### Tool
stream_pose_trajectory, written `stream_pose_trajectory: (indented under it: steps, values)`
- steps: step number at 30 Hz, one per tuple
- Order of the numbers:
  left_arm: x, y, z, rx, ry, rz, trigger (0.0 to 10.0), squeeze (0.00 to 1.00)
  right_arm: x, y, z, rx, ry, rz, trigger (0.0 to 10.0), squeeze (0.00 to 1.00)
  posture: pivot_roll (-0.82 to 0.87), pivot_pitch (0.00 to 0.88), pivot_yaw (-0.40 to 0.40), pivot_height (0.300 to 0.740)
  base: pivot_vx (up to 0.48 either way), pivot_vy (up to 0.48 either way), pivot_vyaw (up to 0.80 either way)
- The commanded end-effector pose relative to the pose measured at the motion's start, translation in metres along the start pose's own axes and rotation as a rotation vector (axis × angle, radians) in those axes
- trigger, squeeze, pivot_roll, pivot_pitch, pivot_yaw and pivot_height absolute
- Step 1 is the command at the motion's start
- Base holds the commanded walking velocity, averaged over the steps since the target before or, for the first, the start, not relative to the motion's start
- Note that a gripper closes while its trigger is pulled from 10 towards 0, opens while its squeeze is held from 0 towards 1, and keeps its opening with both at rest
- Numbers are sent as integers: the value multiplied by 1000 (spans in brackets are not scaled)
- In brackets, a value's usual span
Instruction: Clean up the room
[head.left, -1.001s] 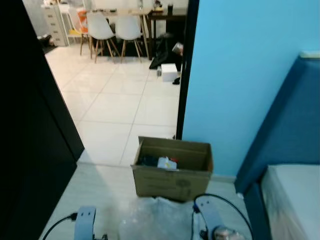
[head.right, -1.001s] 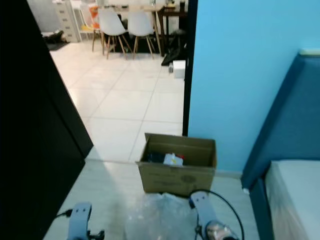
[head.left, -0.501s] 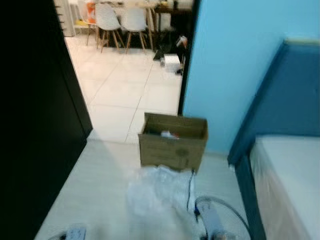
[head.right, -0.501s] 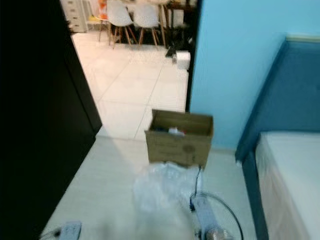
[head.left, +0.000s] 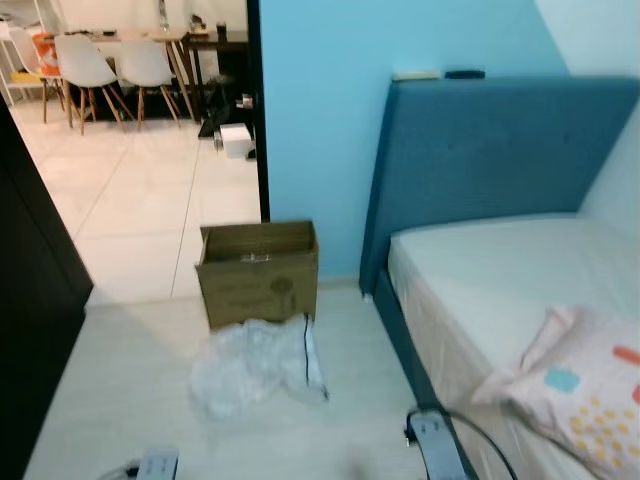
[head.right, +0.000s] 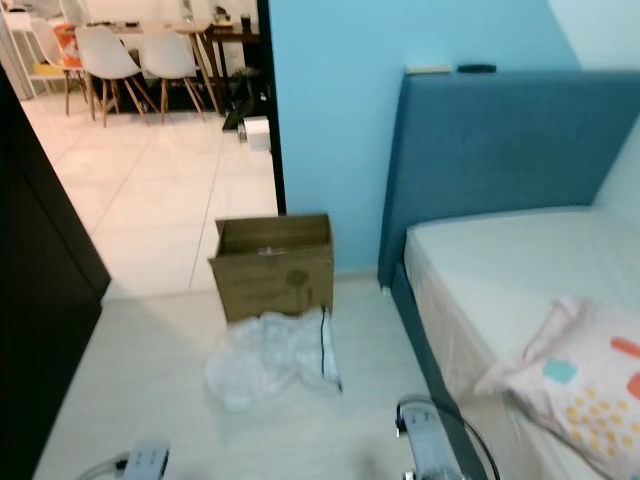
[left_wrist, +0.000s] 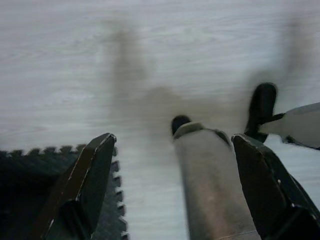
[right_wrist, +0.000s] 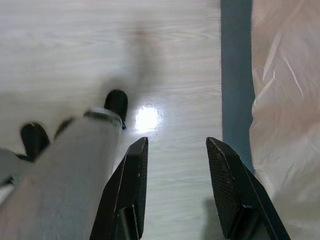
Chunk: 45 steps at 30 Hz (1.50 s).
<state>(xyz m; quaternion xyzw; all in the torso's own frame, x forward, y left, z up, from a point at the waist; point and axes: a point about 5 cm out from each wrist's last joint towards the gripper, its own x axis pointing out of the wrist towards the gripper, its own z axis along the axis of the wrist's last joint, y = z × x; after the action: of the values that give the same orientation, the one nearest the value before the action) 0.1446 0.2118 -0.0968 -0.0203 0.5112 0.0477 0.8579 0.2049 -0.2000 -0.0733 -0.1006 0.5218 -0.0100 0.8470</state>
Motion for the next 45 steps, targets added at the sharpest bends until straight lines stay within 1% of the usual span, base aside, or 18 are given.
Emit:
stream_pose_trajectory:
  steps: [1,2,4,6,14,16,19,22,24,25,26,27,28,29,30,32,35,45]
  values:
    - [1,-2,7,16,-25,-11,10000,0,0,-2,5,24,-18,-10,10000,0,4,0,-24,719,0,0,-738]
    - [1,-2,7,16,-25,-11,10000,0,0,-2,5,24,-18,-10,10000,0,4,0,-24,719,0,0,-738]
    - [1,-3,7,14,-30,-20,10000,0,-1,-4,22,66,-89,-15,10000,0,4,0,-25,719,0,0,-738]
    - [1,-4,7,10,-38,-27,10000,0,-2,-5,32,86,-131,-20,10000,0,6,0,-30,719,0,0,-741]
    - [1,-3,9,-3,-56,-30,10000,0,-2,-4,34,90,-140,-24,10000,0,8,0,-31,719,0,0,-744]
    - [1,-1,17,-32,-98,-33,10000,0,-2,-4,34,94,-144,-28,10000,0,7,0,-29,719,0,0,-738]
    - [1,-1,23,-45,-122,-35,10000,0,-2,-4,33,96,-143,-32,10000,0,1,0,-24,719,0,0,-740]
    - [2,-2,30,-58,-144,-37,10000,0,-1,-3,25,95,-121,-28,10000,0,-2,0,-23,719,0,0,-742]
    - [2,-2,30,-58,-144,-37,10000,0,-1,-3,25,95,-121,-28,10000,0,-2,0,-23,719,0,0,-738]
    - [2,-3,31,-55,-147,-35,10000,0,-1,2,15,100,-87,-13,10000,0,-5,0,-23,719,0,0,-738]
    - [2,-3,31,-55,-147,-35,10000,0,-1,2,15,100,-87,-13,10000,0,-5,0,-23,719,0,0,-738]
    - [2,-4,32,-49,-146,-28,10000,0,0,9,-4,124,-18,15,10000,0,-2,0,-28,719,0,0,-738]
    - [2,-4,32,-49,-146,-28,10000,0,0,9,-4,124,-18,15,10000,0,-2,0,-28,719,0,0,-738]
    - [2,-5,32,-51,-145,-26,10000,0,0,12,-13,125,11,28,10000,0,-1,0,-31,719,0,0,-738]
    - [2,-5,32,-53,-143,-25,10000,0,0,14,-18,119,31,36,10000,0,-1,0,-31,719,0,0,-738]
    - [2,-6,29,-61,-140,-25,10000,0,0,16,-27,68,52,49,10000,0,-2,0,-33,719,0,0,-744]
    - [2,-7,25,-67,-130,-24,10000,0,0,15,-33,40,65,46,10000,0,-5,0,-34,719,0,0,-742]
    - [1,-6,17,-97,-116,-23,10000,0,0,13,-33,47,64,30,10000,0,-2,0,-39,719,0,0,-743]
